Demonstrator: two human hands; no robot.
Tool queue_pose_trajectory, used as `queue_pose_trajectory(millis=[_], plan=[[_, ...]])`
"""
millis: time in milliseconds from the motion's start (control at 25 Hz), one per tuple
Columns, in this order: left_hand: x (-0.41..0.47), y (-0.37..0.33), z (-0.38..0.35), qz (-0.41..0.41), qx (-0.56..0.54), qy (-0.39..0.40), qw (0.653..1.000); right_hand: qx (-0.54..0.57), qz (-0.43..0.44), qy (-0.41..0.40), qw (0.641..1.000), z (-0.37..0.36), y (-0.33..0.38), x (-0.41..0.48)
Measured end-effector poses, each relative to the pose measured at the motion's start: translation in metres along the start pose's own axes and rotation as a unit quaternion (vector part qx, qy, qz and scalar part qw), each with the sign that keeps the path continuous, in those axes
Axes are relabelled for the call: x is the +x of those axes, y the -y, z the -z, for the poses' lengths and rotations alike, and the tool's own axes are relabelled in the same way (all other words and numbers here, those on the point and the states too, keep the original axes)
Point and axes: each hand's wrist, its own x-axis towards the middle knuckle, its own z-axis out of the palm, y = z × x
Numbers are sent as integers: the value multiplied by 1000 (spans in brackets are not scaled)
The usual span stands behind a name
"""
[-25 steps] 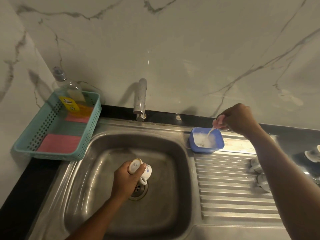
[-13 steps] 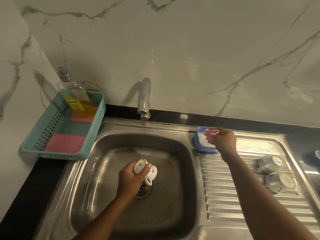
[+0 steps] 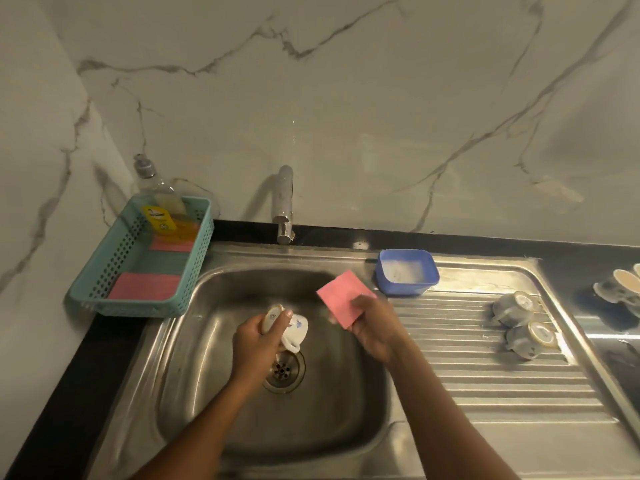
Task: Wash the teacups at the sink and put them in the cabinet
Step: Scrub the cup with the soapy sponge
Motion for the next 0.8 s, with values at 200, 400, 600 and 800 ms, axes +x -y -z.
queue_pose_trajectory(millis=[200, 400, 600, 800], plan=[[-10, -16, 3, 111, -118, -16, 987, -162, -35, -86, 982, -9, -53, -30], [-12, -20, 1, 115, -145, -14, 983, -221, -18, -60, 973, -28, -73, -43], [-14, -28, -1, 86, -191, 140, 968, -5, -18, 68, 998, -58, -74, -52], [-8, -38, -1, 207, -176, 158, 949, -441, 314, 128, 831, -46, -78, -38]])
